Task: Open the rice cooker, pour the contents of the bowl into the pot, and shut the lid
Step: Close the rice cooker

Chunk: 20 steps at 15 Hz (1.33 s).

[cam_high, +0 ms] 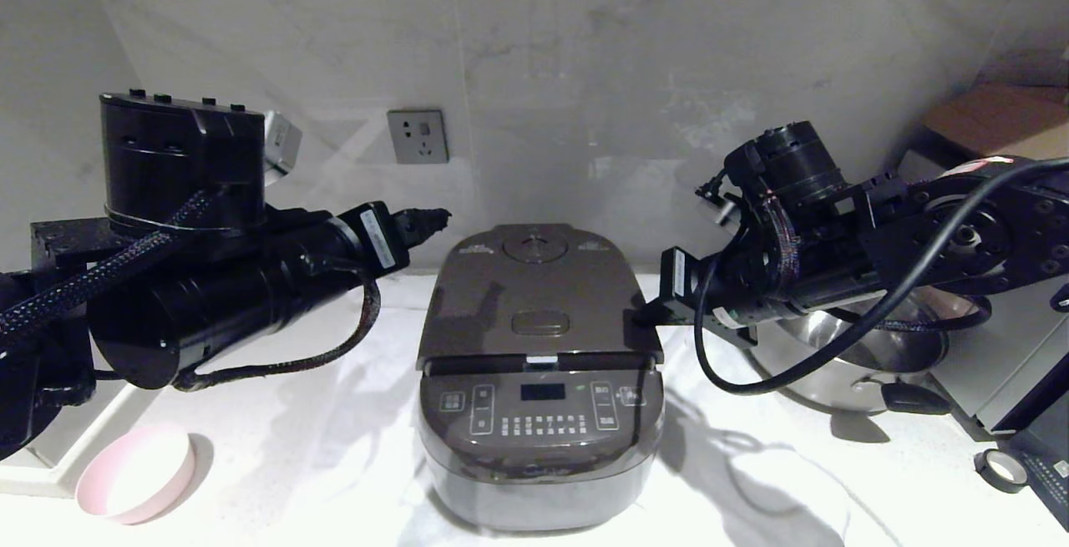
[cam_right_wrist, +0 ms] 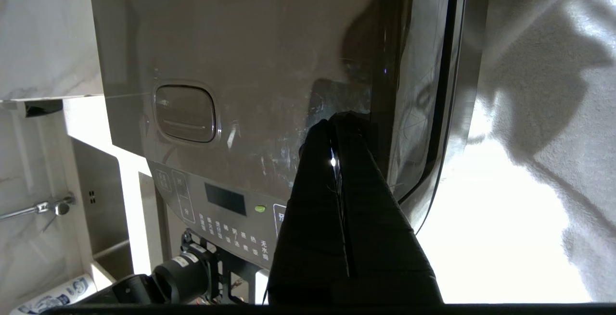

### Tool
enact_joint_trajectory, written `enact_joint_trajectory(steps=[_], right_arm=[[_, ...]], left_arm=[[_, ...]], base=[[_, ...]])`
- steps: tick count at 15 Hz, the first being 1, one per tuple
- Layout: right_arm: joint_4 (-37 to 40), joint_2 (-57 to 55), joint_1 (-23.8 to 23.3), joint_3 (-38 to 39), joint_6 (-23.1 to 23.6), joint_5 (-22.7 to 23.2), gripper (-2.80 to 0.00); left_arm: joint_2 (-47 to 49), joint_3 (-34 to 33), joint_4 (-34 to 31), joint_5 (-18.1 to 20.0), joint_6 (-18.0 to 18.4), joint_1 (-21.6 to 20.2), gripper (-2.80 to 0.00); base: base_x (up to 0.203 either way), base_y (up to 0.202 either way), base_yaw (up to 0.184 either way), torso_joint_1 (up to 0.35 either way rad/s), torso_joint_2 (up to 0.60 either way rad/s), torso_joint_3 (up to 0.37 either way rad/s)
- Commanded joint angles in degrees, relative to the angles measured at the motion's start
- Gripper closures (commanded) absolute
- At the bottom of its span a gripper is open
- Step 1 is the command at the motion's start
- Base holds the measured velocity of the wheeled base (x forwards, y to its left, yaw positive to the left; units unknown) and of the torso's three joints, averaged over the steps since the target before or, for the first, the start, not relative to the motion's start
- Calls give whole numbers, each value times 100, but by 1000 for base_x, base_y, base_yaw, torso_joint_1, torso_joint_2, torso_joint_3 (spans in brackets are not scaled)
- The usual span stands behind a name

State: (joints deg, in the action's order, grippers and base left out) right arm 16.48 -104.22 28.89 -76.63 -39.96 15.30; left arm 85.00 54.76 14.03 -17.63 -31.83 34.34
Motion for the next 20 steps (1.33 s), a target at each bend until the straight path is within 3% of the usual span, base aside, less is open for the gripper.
enact_joint_trajectory(steps=[1,5,8,13,20], right_arm=[[13,-11,3,-13,-33,8,0],[13,-46,3,-19,-82,8,0],[4,-64,21,-19,-82,8,0],[4,-118,29,-36,-82,8,0],[-66,-190,135,-71,-135,8,0]], left_arm=[[23,-107,-11,38,-14,2,0],[174,-169,-23,146,106,46,0],[428,-285,-146,497,656,223,0],[585,-820,-141,523,1106,661,0],[688,-897,-138,567,1144,732,0]], base=[[0,0,0,0,0,0],[0,0,0,0,0,0],[0,0,0,0,0,0],[0,0,0,0,0,0],[0,0,0,0,0,0]])
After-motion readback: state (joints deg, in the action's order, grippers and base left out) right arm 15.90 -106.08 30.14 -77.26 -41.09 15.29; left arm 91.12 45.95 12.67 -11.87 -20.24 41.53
